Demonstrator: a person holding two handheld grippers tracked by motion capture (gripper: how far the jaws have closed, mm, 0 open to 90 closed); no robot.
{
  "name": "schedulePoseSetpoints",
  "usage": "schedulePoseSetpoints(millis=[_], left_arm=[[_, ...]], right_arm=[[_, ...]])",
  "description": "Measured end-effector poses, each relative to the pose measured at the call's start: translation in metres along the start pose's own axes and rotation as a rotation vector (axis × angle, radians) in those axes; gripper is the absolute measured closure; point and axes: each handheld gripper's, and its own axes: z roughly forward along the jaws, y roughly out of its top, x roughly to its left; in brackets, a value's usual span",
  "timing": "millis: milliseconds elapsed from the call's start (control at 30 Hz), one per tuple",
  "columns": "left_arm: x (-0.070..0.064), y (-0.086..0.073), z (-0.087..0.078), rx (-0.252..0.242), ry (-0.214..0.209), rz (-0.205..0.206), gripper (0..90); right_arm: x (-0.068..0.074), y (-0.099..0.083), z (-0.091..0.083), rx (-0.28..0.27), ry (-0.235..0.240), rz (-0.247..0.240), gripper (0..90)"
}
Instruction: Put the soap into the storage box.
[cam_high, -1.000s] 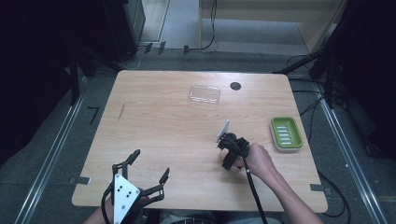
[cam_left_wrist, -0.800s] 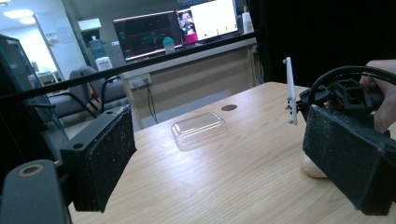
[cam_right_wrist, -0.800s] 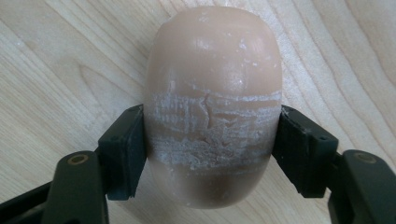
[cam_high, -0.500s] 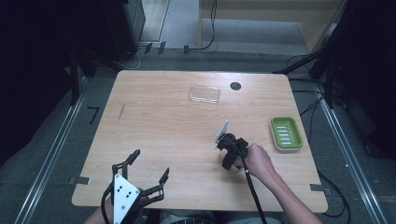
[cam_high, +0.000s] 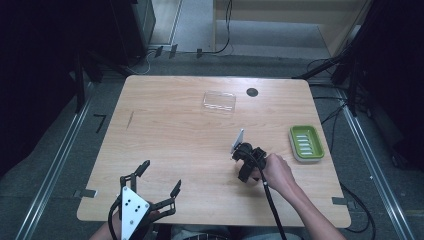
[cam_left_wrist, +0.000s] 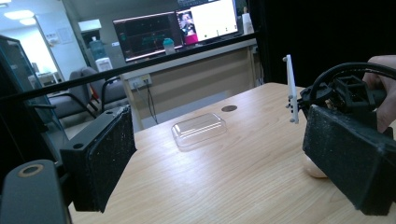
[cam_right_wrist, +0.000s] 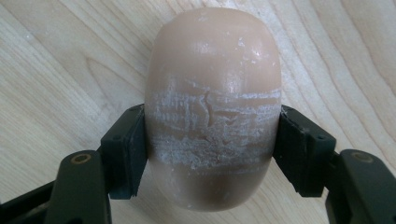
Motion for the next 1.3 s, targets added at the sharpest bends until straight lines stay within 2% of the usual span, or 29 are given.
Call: schedulePoseSetpoints(millis=[333, 767, 1067, 1100, 1300], left_arm=[[0.0, 0.0, 0.0, 0.001, 0.003, -0.001, 9.9], [0.0, 0.0, 0.0, 0.007, 0.003, 0.0, 9.9], [0.0, 0.0, 0.001, 0.007, 0.006, -0.003, 9.9], [0.0, 0.0, 0.001, 0.007, 0.006, -0.003, 9.9], [0.0, 0.0, 0.001, 0.01, 0.006, -0.002, 9.9]], right_arm=[[-0.006, -0.007, -0.009, -0.017, 0.002, 0.012, 33.8], [-0.02, -0.024, -0.018, -0.036, 0.005, 0.062, 33.8], [-0.031, -0.042, -0.018, -0.021, -0.007, 0.091, 33.7], [-0.032, -0.043, -0.018, -0.015, -0.006, 0.107, 33.8], [-0.037, -0.05, -0.021, -0.013, -0.016, 0.111, 33.8]])
